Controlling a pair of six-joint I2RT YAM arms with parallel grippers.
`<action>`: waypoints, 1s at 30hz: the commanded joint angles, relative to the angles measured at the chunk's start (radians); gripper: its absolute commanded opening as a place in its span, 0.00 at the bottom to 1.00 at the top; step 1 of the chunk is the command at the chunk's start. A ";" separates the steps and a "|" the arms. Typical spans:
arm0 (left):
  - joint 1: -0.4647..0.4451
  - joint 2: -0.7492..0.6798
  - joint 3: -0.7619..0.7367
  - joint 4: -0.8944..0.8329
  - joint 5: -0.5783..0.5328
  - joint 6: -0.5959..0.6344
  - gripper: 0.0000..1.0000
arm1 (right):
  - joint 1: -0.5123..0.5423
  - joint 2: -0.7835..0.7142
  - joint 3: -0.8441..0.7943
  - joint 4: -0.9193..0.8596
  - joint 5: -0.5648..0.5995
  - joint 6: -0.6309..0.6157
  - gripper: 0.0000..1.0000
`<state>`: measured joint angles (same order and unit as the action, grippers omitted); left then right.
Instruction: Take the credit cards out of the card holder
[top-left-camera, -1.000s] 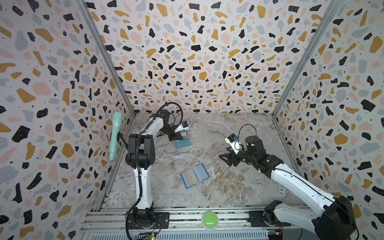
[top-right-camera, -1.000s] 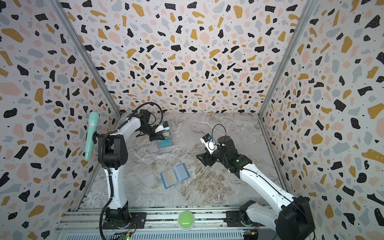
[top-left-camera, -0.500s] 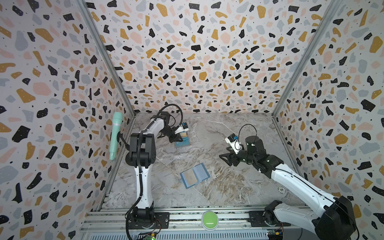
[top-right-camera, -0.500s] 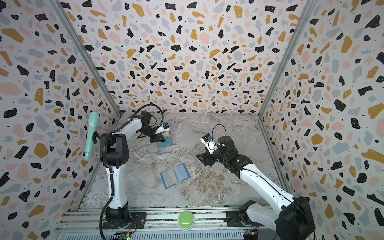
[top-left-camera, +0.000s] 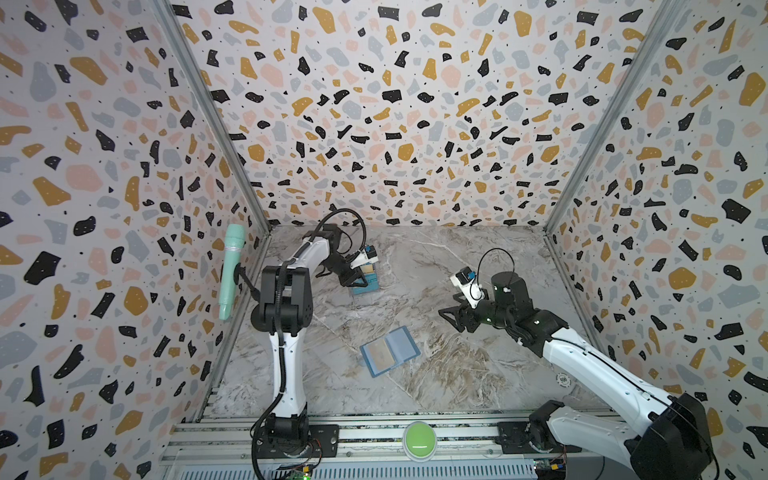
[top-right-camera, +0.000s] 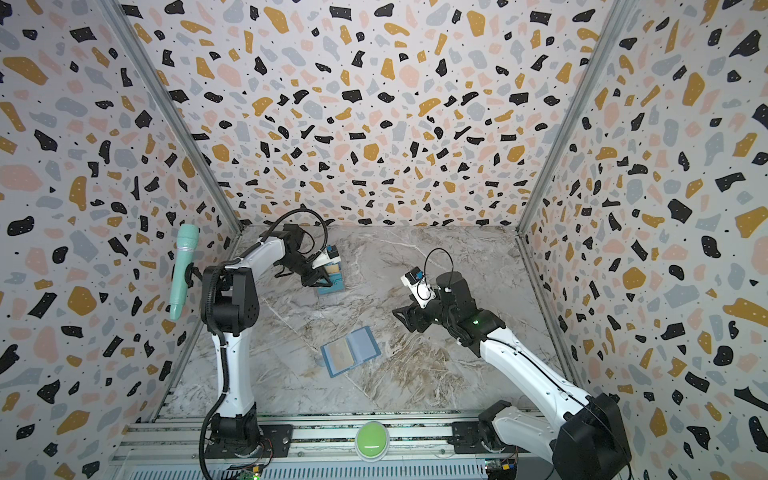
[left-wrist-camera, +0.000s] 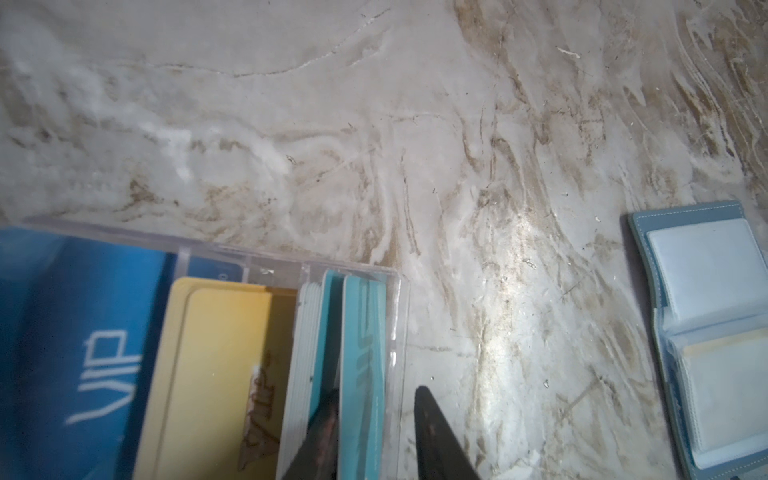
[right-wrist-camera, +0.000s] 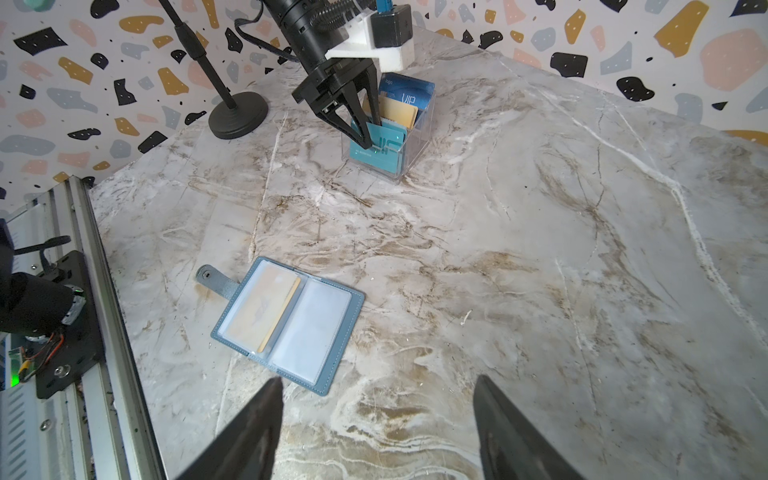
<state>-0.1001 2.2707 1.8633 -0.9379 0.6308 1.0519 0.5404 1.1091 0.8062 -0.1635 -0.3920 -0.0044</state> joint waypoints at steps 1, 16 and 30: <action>0.005 -0.055 -0.006 0.011 0.007 -0.010 0.34 | -0.002 -0.013 0.003 0.004 0.000 0.004 0.73; 0.005 -0.260 -0.127 0.192 -0.150 -0.226 0.51 | -0.001 0.011 0.015 0.010 -0.014 0.017 0.73; -0.152 -0.985 -0.948 0.941 -0.826 -0.936 0.54 | 0.111 0.102 0.048 0.019 0.175 0.084 0.74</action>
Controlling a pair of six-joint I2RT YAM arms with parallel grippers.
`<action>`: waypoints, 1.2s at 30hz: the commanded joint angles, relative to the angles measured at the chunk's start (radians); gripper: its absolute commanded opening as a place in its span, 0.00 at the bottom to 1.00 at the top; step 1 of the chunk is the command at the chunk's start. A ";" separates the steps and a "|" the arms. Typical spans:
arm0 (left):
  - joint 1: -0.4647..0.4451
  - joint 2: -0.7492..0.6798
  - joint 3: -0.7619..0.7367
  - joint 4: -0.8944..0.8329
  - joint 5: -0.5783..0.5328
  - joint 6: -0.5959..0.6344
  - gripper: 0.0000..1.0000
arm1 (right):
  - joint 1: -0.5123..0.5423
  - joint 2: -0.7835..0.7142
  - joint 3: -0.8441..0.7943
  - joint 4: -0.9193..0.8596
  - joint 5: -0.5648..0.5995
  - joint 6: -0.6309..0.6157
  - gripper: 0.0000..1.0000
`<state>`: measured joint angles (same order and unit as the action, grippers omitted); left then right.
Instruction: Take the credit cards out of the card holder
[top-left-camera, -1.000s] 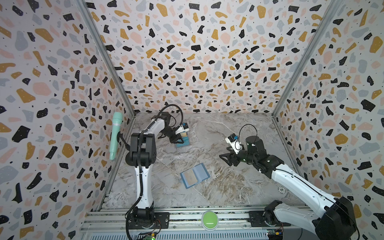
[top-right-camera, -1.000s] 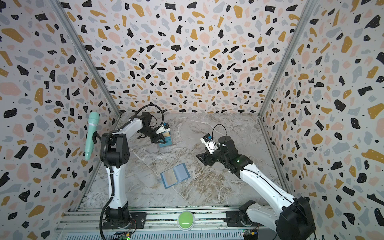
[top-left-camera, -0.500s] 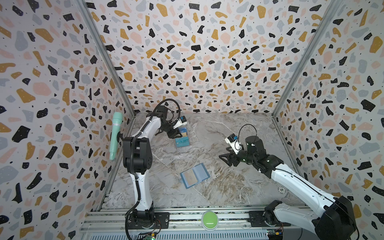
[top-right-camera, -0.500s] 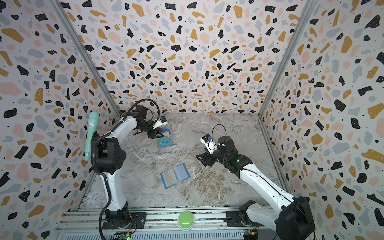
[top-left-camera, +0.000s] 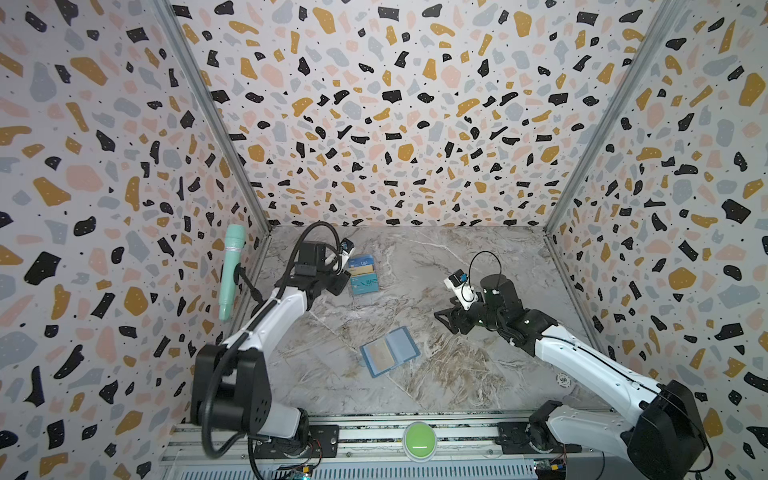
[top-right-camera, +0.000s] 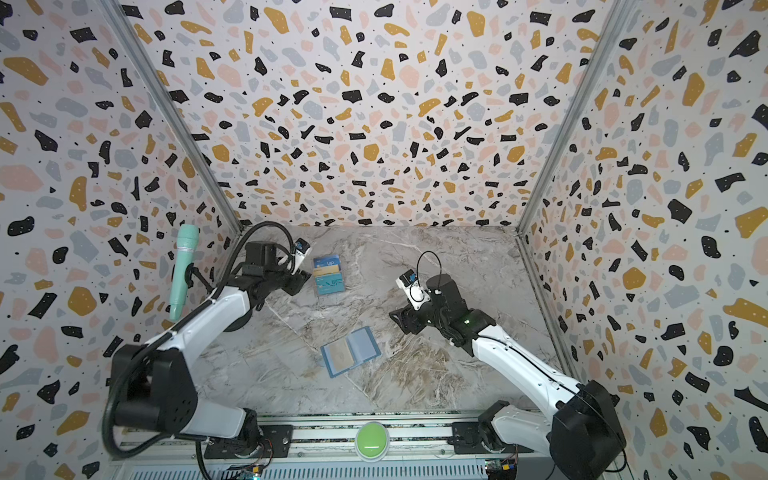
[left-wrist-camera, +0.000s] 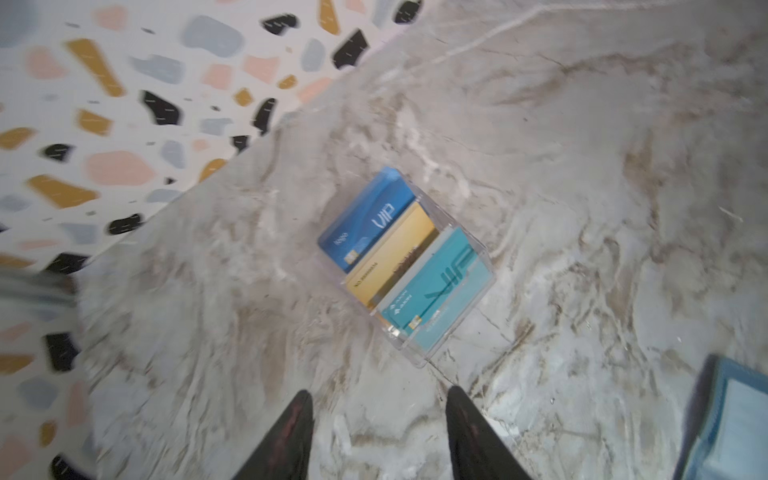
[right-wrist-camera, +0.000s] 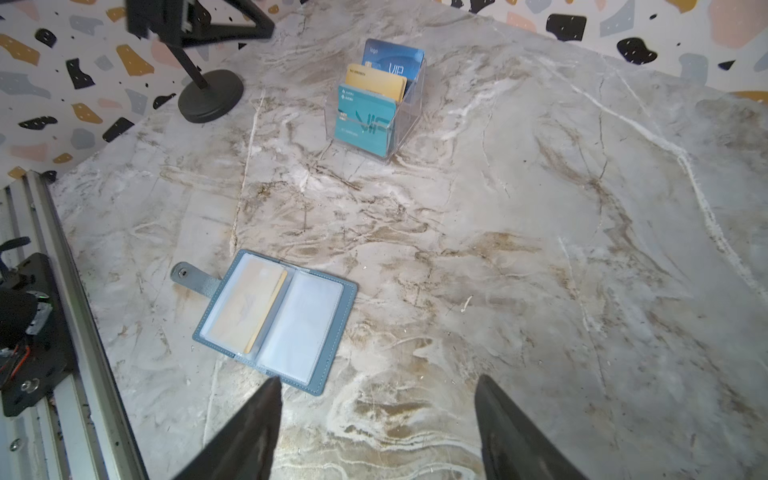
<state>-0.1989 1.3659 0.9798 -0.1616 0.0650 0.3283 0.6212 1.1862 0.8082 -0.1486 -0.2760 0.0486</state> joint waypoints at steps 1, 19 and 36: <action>-0.070 -0.118 -0.095 0.151 -0.292 -0.267 0.54 | 0.041 0.046 0.055 0.000 0.067 0.042 0.74; -0.401 -0.624 -0.676 0.043 -0.146 -0.906 0.46 | 0.328 0.376 0.138 0.044 0.179 0.261 0.71; -0.427 -0.530 -0.738 0.038 -0.061 -1.005 0.31 | 0.360 0.537 0.249 -0.021 0.256 0.256 0.74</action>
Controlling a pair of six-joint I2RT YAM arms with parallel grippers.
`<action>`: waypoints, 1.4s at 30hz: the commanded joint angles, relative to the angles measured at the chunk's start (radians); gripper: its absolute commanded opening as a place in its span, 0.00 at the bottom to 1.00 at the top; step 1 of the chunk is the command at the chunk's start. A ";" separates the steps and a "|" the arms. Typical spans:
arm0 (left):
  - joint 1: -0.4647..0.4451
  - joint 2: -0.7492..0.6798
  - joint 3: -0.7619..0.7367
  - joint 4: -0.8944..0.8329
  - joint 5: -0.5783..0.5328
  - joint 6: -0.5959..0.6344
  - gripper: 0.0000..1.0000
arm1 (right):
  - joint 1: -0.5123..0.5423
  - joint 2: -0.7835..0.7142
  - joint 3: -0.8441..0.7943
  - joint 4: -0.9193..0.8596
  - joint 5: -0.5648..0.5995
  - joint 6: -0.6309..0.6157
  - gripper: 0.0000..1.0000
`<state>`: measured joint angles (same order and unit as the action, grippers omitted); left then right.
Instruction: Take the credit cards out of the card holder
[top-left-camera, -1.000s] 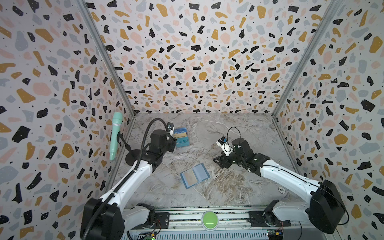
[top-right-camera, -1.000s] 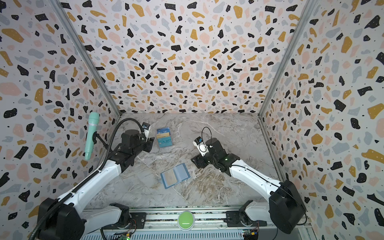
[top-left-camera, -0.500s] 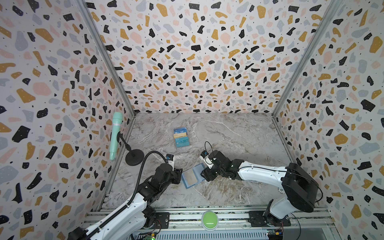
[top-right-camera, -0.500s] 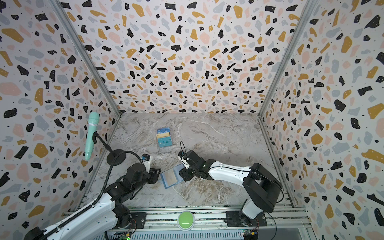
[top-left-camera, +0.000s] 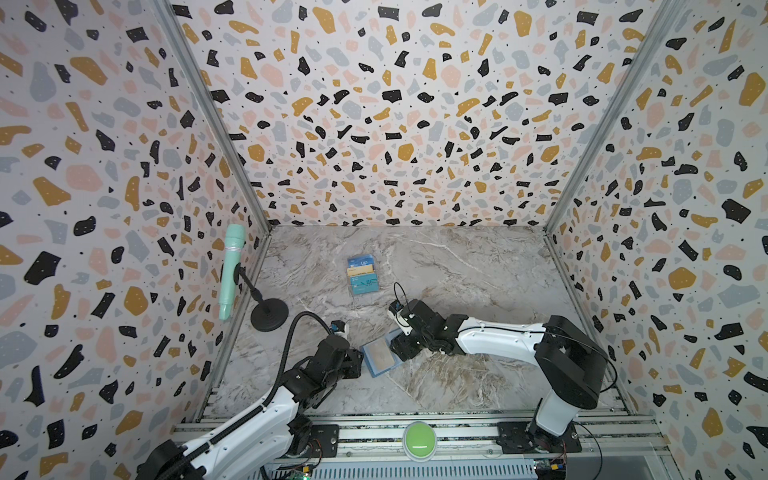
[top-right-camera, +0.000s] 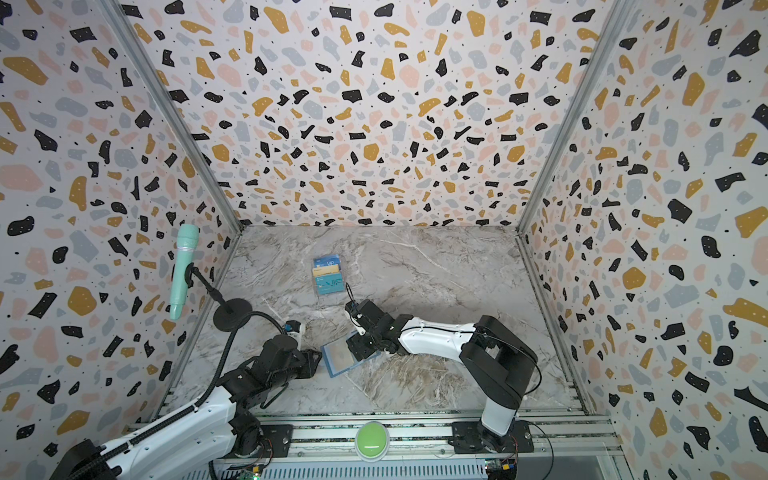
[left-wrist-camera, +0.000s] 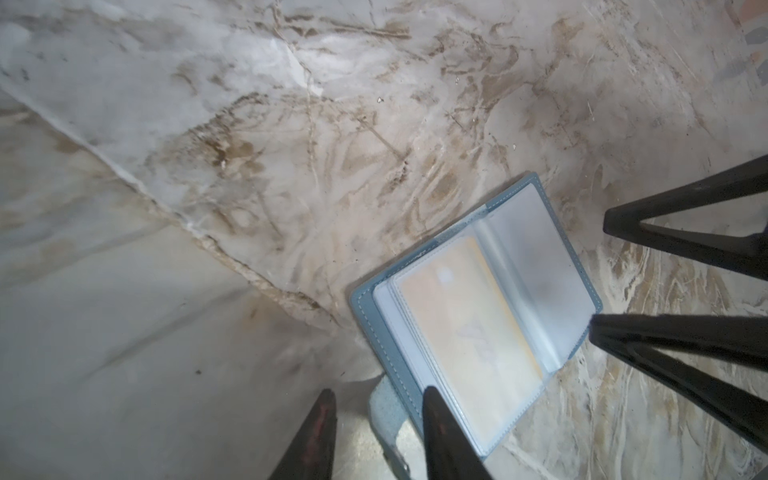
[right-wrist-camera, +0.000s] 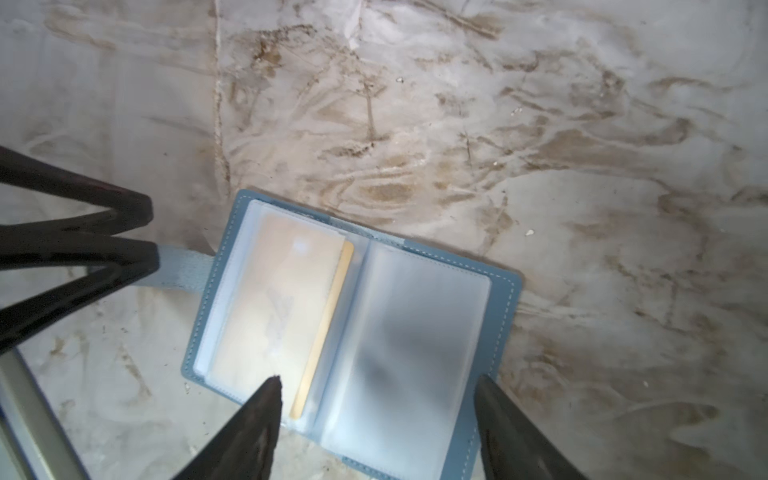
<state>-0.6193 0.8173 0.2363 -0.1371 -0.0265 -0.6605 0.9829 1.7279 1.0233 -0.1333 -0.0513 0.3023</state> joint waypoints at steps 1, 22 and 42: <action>-0.007 0.033 0.007 0.020 0.048 -0.016 0.28 | -0.002 -0.003 0.032 -0.037 0.033 0.000 0.74; -0.010 0.259 0.040 0.381 0.100 -0.074 0.08 | -0.060 -0.036 -0.013 -0.017 0.013 0.060 0.71; -0.011 0.213 -0.019 0.364 0.056 -0.042 0.27 | 0.036 0.114 0.120 -0.062 0.105 0.138 0.71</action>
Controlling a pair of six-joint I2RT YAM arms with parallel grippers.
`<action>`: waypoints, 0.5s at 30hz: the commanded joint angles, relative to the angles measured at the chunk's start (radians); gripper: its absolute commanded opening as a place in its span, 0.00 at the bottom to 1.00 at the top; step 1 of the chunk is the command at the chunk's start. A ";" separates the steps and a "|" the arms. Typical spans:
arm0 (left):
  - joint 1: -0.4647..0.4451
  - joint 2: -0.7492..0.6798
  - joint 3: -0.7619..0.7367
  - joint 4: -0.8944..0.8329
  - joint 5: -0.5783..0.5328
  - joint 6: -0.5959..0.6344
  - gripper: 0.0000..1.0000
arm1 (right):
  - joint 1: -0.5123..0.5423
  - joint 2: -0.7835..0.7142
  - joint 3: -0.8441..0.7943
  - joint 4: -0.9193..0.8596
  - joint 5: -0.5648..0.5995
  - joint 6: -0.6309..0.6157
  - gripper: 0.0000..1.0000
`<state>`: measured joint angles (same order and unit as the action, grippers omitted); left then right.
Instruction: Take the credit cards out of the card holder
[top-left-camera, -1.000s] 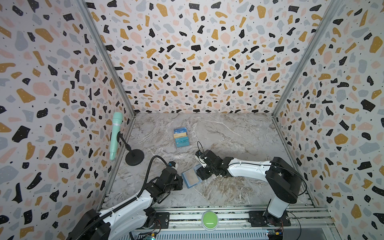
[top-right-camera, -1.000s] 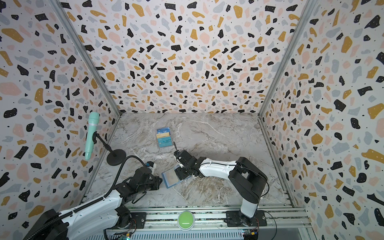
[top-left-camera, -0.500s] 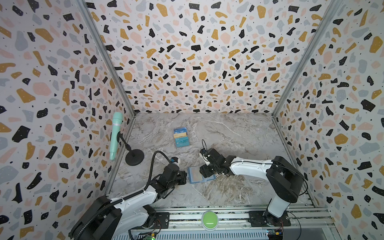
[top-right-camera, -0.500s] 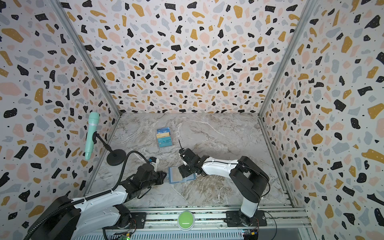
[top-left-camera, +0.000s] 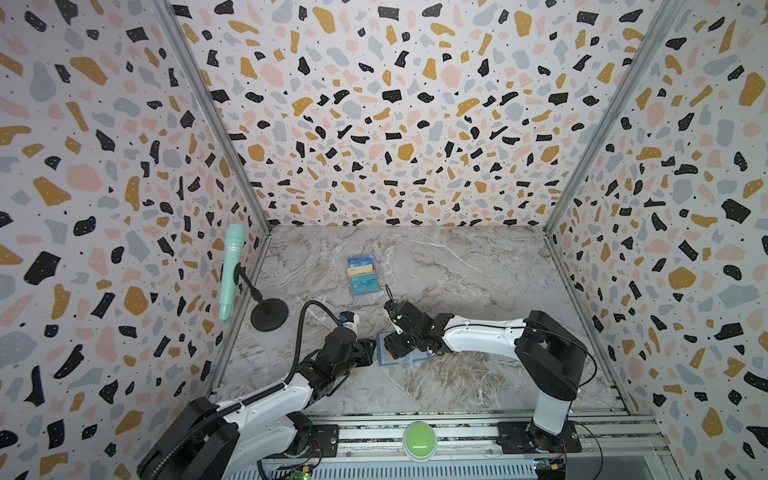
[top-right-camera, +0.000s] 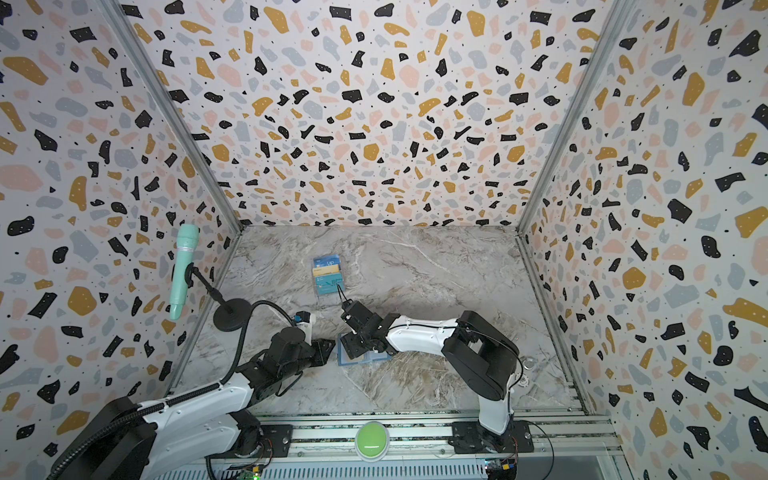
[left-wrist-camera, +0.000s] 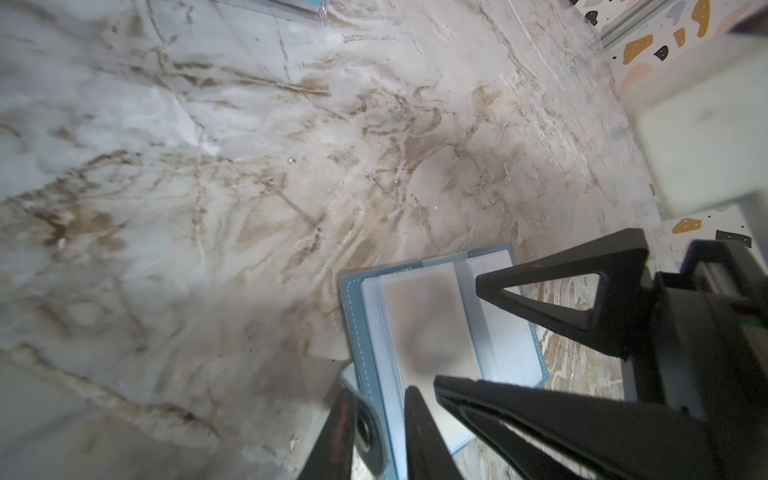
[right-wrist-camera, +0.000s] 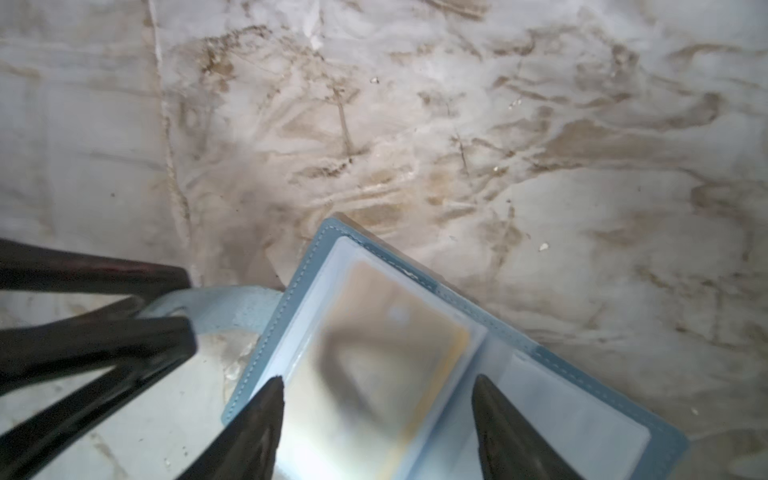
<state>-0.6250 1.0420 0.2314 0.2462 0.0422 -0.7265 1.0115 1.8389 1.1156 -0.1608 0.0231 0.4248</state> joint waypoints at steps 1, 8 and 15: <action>-0.005 -0.007 -0.010 -0.033 -0.011 0.034 0.28 | 0.011 0.012 0.033 -0.040 0.034 0.015 0.71; -0.005 0.064 0.035 -0.104 -0.016 0.107 0.27 | 0.022 0.051 0.060 -0.082 0.081 0.004 0.70; -0.005 0.077 0.036 -0.110 -0.039 0.116 0.22 | 0.021 0.025 0.038 -0.136 0.136 -0.003 0.64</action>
<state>-0.6250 1.1187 0.2459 0.1410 0.0269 -0.6353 1.0317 1.8885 1.1549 -0.2031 0.1081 0.4255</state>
